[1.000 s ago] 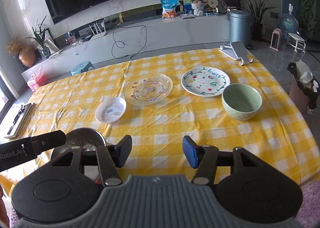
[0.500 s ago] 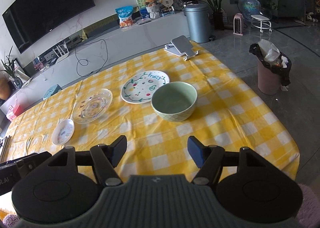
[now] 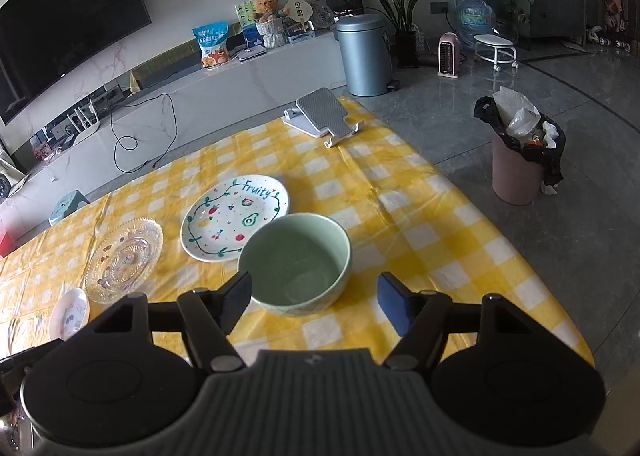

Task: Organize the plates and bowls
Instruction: 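Move both grippers to the pale green bowl and close them on its rim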

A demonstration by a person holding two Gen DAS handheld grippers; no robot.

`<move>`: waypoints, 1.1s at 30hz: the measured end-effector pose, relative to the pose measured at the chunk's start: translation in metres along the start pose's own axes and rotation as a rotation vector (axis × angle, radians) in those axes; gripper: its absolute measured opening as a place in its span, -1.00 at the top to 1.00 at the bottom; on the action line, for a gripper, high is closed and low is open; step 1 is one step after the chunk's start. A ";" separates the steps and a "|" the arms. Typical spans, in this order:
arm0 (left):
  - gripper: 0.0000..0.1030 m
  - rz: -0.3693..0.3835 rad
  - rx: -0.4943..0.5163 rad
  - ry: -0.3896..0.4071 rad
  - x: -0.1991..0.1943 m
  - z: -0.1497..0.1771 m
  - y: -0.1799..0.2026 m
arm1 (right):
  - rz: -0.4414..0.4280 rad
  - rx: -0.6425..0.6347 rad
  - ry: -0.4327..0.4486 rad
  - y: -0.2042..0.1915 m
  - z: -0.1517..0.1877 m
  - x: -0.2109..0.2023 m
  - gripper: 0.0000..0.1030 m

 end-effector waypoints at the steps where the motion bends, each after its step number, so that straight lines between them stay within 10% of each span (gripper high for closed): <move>1: -0.20 -0.002 -0.011 0.002 0.004 -0.002 0.000 | -0.005 0.000 0.000 0.000 -0.002 0.004 -0.34; 33: -0.18 0.100 -0.085 -0.164 0.121 -0.002 0.061 | 0.035 0.106 -0.129 0.035 -0.030 0.083 0.03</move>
Point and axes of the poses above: each gripper's, at about its wrist camera, not at the fingertips, and x roughly the way its jaws point, y to its right, z to its underside, the point moved 8 cm from there along x, roughly the way its jaws point, and after that the axes turned 5 degrees about y, right-handed, at the moved point
